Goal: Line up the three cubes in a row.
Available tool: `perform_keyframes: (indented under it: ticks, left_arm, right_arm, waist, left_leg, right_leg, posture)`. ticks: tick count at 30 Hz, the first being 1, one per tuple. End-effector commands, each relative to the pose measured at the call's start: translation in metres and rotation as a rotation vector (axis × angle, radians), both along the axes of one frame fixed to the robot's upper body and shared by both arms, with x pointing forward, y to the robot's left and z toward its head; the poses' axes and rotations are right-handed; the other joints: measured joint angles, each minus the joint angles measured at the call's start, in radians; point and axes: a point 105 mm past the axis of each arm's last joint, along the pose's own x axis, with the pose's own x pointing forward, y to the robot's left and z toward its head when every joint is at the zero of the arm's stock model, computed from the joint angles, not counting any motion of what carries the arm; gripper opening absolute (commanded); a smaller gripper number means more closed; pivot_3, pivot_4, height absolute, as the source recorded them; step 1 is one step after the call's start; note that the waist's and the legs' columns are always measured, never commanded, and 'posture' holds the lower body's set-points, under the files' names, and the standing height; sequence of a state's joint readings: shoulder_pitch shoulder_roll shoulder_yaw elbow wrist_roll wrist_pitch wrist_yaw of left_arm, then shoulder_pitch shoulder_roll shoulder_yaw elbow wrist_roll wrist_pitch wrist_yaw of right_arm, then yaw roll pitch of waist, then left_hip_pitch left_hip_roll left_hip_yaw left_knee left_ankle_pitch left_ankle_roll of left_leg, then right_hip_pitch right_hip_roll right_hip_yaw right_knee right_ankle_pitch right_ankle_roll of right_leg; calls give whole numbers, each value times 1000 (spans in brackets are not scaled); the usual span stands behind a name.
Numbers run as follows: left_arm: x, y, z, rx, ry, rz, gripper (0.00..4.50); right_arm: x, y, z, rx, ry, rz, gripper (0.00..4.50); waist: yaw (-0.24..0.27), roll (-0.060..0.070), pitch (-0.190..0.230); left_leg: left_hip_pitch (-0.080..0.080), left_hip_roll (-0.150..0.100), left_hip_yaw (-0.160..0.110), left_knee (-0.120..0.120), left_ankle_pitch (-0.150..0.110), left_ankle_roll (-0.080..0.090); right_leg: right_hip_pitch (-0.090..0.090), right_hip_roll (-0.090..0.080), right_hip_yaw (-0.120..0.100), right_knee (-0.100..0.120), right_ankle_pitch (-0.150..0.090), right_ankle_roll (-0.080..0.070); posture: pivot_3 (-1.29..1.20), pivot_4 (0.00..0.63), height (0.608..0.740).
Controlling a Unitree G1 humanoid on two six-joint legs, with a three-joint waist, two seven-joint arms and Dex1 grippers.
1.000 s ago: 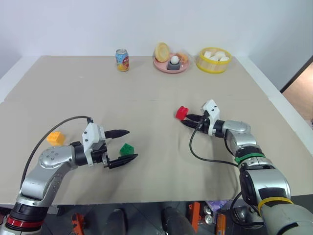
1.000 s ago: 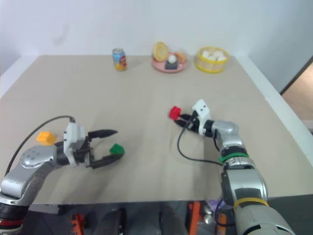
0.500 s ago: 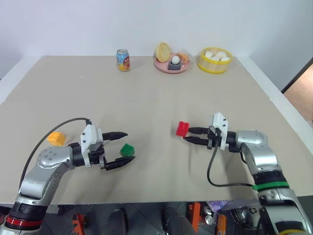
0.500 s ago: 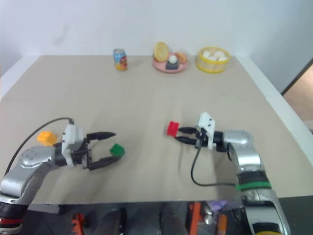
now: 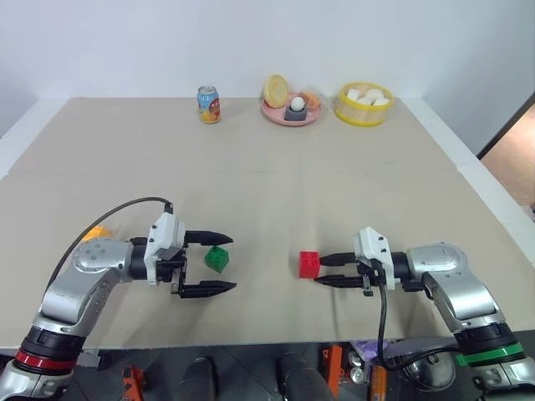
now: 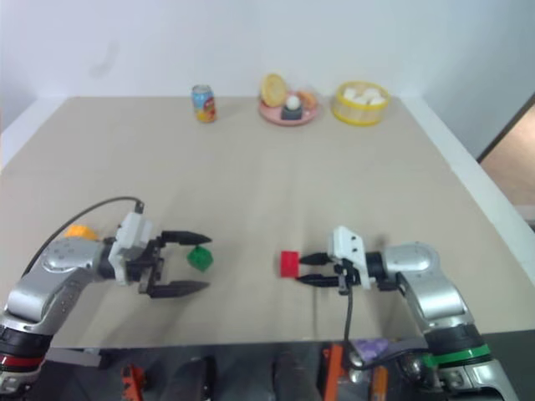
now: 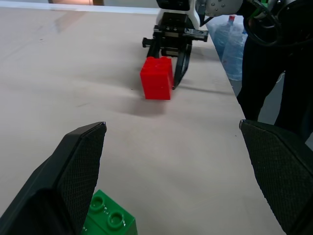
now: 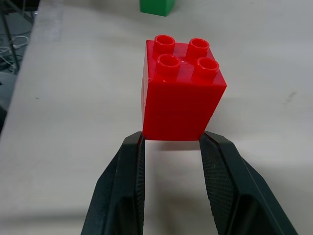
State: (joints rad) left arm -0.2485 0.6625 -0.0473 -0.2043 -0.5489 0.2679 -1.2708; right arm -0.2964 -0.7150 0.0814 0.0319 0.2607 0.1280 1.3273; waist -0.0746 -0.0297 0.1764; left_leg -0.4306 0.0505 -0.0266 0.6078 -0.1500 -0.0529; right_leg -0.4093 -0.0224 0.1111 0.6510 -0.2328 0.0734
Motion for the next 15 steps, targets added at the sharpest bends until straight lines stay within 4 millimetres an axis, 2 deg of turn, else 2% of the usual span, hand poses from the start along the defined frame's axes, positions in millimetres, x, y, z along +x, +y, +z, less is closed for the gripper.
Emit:
perform_keyframes:
  ticks: [1, 11, 15]
  left_arm:
    - [-1, -3, 3, -6, -28, -17, 4500]
    - [-2, -1, 0, -7, -31, 6, 4500]
    - [-2, 0, 0, -8, -35, 18, 4500]
  right_arm:
    - [8, -7, 7, -35, -50, -10, 1120]
    - [29, -12, 4, -89, -94, -8, 1120]
    - [30, -10, 3, -125, -101, 51, 1120]
  waist:
    - [0, 0, 0]
    - [0, 0, 0]
    - [0, 0, 0]
  left_leg:
    - [0, 0, 0, 0, 0, 0]
    - [0, 0, 0, 0, 0, 0]
    - [0, 0, 0, 0, 0, 0]
  right_leg:
    - [0, 0, 0, 0, 0, 0]
    - [0, 0, 0, 0, 0, 0]
    - [0, 0, 0, 0, 0, 0]
  posture:
    - [0, 150, 740]
    - [0, 150, 740]
    - [0, 150, 740]
